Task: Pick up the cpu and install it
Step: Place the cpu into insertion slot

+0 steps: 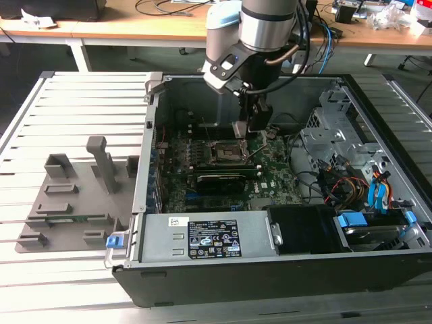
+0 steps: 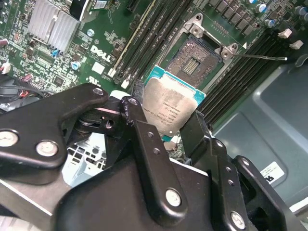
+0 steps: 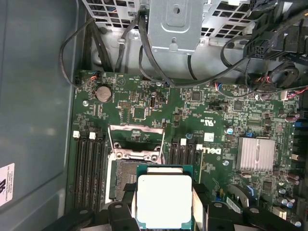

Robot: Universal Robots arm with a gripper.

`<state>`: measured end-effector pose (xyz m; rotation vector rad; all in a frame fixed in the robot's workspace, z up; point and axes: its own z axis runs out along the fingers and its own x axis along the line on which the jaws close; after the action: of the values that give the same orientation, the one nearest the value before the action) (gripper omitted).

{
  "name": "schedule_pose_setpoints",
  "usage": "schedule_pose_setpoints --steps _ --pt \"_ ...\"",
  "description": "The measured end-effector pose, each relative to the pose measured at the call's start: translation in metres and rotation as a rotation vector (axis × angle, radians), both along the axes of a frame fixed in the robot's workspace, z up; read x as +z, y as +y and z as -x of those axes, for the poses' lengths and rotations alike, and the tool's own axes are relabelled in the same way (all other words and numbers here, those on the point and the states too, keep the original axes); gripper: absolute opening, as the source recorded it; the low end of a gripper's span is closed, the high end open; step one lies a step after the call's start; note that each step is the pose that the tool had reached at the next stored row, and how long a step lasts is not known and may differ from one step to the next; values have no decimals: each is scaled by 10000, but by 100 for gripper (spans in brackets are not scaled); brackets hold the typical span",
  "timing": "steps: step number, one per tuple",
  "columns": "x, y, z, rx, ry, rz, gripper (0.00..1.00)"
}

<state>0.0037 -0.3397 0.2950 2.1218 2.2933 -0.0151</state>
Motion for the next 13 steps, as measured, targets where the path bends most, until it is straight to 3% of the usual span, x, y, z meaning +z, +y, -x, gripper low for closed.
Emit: schedule_pose_setpoints --steps 2,5,9,11,13 --pt "-21 0 0 0 -1 0 55" --pt "-114 4 7 -3 0 5 55" --pt "-137 22 42 -1 0 6 55" --pt "-150 39 61 -3 0 6 55" --pt "-177 99 78 -12 0 6 55"
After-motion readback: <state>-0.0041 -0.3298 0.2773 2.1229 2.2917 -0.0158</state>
